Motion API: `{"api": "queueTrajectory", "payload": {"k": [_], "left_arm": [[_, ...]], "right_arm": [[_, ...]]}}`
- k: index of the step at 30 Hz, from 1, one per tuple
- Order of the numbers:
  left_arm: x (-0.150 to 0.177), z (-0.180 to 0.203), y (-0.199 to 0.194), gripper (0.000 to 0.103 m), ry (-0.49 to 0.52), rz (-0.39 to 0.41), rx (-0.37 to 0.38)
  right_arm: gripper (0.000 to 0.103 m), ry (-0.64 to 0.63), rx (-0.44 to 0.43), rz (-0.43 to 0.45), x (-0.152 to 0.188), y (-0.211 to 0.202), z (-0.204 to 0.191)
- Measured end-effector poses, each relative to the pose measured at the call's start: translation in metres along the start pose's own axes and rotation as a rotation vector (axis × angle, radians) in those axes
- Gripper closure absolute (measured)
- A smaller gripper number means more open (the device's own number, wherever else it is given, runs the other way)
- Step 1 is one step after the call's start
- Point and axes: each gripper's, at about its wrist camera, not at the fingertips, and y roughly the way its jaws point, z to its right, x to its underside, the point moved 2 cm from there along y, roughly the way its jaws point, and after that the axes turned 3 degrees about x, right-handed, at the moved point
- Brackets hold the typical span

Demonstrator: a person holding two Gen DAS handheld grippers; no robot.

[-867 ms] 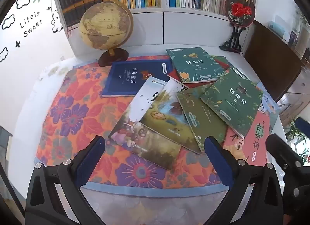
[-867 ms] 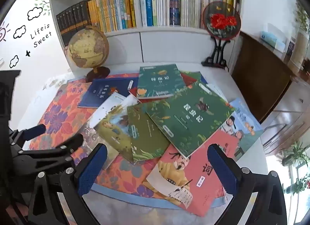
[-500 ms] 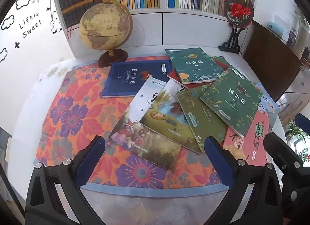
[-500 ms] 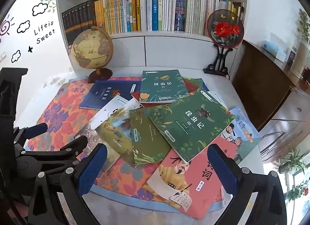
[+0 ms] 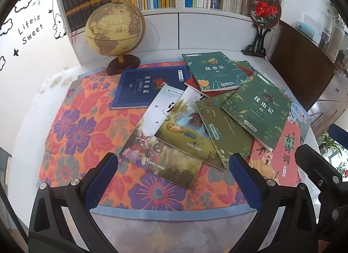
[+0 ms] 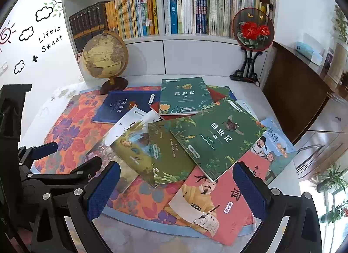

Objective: Organize books

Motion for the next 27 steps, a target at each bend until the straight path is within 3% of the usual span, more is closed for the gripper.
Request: {"api": "queueTrajectory", "payload": {"k": [27], "left_arm": [[0.0089, -0.0050, 0.0040, 0.001, -0.021, -0.044, 0.007]], "right_arm": [[0.000, 0.026, -0.012, -0.022, 0.0004, -0.0022, 0.0031]]}}
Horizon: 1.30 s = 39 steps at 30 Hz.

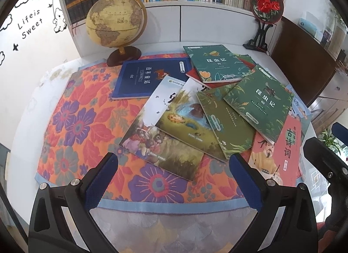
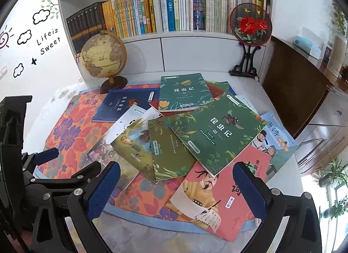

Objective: Organize books

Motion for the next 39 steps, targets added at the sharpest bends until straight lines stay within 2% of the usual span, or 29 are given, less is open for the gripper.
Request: {"api": "queueTrajectory", "payload": {"k": [39], "left_arm": [[0.0070, -0.0056, -0.0041, 0.001, 0.005, 0.004, -0.002]], "right_arm": [[0.000, 0.023, -0.001, -0.010, 0.0066, -0.0031, -0.0020]]}}
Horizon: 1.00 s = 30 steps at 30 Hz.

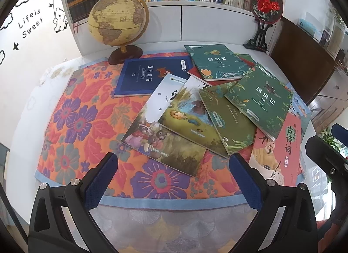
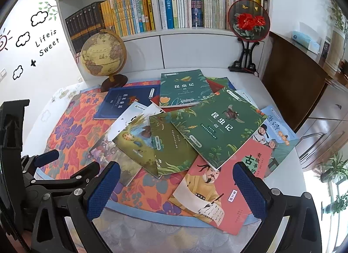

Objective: Organize books

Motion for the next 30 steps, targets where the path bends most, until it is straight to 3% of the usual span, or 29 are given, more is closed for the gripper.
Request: {"api": "queueTrajectory", "payload": {"k": [23, 30], "left_arm": [[0.006, 0.004, 0.017, 0.001, 0.014, -0.042, 0.025], [-0.002, 0.008, 0.042, 0.001, 0.079, -0.076, 0.084]], "right_arm": [[0.000, 0.042, -0.064, 0.016, 0.003, 0.001, 0.005], [0.000, 0.092, -0.071, -0.033, 0.016, 0.024, 0.023]]}}
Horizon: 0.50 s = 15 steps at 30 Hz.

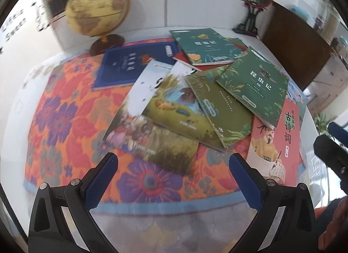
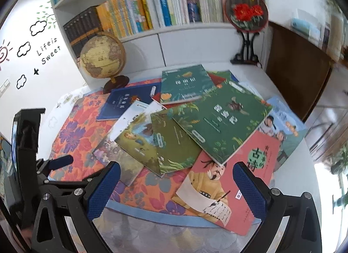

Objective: Organize books

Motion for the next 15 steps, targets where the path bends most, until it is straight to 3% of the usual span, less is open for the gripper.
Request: {"api": "queueTrajectory", "payload": {"k": [5, 7, 12, 15], "left_arm": [[-0.028, 0.013, 0.025, 0.002, 0.119, -0.027, -0.007], [-0.041, 0.018, 0.034, 0.002, 0.150, -0.039, 0.036], [-0.081, 0.045, 0.057, 0.002, 0.302, -0.059, 0.194], [-0.104, 0.064, 0.071, 0.002, 0.356, -0.054, 0.252]], "right_arm": [[0.003, 0.122, -0.039, -0.102, 0.010, 0.030, 0.037], [0.003, 0.151, -0.068, -0.144, 0.015, 0.039, 0.049], [0.004, 0.187, -0.022, -0.102, 0.010, 0.050, 0.080], [0.005, 0.240, -0.009, -0.100, -0.002, 0.063, 0.099]]}}
